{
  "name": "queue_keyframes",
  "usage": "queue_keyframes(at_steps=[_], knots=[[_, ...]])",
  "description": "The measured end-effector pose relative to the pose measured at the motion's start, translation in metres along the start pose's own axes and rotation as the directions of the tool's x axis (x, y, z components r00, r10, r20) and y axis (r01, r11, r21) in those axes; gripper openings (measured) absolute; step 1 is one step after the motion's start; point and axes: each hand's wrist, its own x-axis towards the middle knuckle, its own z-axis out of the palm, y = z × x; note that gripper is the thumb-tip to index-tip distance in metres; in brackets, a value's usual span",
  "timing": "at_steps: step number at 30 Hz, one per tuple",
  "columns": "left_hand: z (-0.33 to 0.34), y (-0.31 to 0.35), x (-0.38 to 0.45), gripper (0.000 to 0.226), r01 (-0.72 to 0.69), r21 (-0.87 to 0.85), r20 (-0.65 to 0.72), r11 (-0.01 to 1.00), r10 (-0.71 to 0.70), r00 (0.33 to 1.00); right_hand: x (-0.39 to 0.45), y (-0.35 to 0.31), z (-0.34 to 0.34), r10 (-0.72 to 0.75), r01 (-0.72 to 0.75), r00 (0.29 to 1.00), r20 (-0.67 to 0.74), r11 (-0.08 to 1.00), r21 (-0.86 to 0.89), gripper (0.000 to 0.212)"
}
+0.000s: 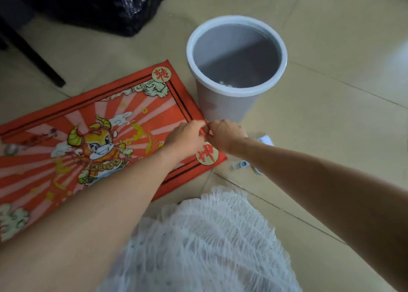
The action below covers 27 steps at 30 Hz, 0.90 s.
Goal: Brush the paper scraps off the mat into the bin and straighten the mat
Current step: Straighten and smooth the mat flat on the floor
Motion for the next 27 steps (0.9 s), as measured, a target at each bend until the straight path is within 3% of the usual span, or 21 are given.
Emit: queue_keyframes(at_steps=[11,19,27], knots=[[-0.130,-0.094,-0.081,0.024,0.120,0.011,-0.272,0.993,-0.113,0.956,0.007,-0.152,-0.057,-0.254,0.251,0.967,-0.024,0.965,-0.082,0.029],[-0.194,-0.193,-0.188,0.016,0.340,0.016,-0.424,0.940,-0.301,0.854,-0.017,-0.303,-0.066,-0.489,0.473,0.871,-0.046,0.860,-0.189,0.033],[-0.206,-0.277,-0.280,0.014,0.528,-0.074,-0.505,0.846,-0.488,0.711,-0.048,-0.422,-0.049,-0.697,0.673,0.717,-0.011,0.695,-0.255,0.034]])
